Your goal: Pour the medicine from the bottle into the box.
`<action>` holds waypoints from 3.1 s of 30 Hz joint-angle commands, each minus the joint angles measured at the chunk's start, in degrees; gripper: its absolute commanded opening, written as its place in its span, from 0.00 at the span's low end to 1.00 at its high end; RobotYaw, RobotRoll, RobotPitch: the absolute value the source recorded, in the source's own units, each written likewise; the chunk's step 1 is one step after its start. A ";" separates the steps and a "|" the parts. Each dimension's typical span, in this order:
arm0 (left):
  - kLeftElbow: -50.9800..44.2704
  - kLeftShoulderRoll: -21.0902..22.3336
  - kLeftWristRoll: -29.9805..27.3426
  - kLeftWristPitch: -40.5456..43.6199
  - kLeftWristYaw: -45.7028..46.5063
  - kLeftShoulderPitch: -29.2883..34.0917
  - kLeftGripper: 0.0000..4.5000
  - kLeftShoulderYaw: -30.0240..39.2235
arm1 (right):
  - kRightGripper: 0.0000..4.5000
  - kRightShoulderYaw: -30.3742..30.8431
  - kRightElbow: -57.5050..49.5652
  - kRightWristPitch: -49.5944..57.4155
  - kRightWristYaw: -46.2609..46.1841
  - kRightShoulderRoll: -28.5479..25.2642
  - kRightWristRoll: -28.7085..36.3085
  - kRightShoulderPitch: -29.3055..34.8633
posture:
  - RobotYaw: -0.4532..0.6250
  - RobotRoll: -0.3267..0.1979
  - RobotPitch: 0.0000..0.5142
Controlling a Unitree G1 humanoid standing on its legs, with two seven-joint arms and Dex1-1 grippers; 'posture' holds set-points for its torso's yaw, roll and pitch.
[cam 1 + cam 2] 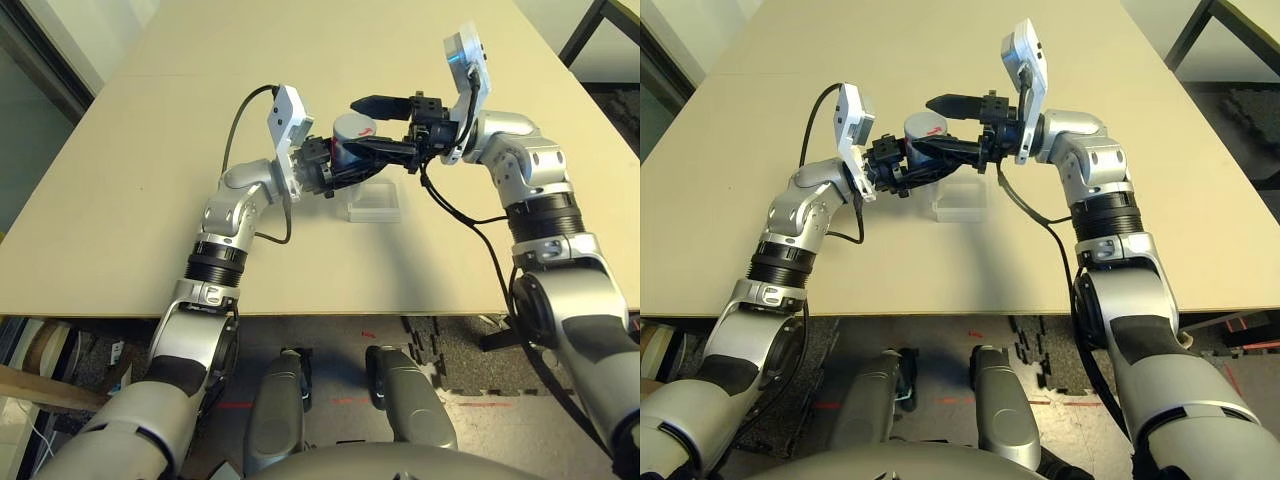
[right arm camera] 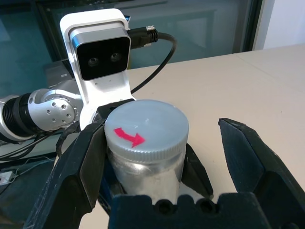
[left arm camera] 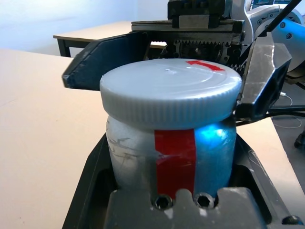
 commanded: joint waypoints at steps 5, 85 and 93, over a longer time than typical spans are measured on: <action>-0.55 0.85 -0.55 -1.71 -3.32 0.64 0.58 -0.85 | 1.00 -2.14 0.10 1.35 -2.41 -4.73 -0.14 1.66 | 0.28 0.62 0.33; -0.49 -0.74 -0.09 -1.91 -2.88 0.75 0.58 -2.21 | 1.00 -1.49 -3.99 1.35 -2.74 -6.57 2.81 4.34 | 0.28 0.62 0.32; -0.48 -0.68 0.06 -1.91 -2.98 0.94 0.58 -1.94 | 1.00 -2.24 -5.08 2.99 -1.95 -8.88 4.04 5.25 | 0.28 0.62 0.33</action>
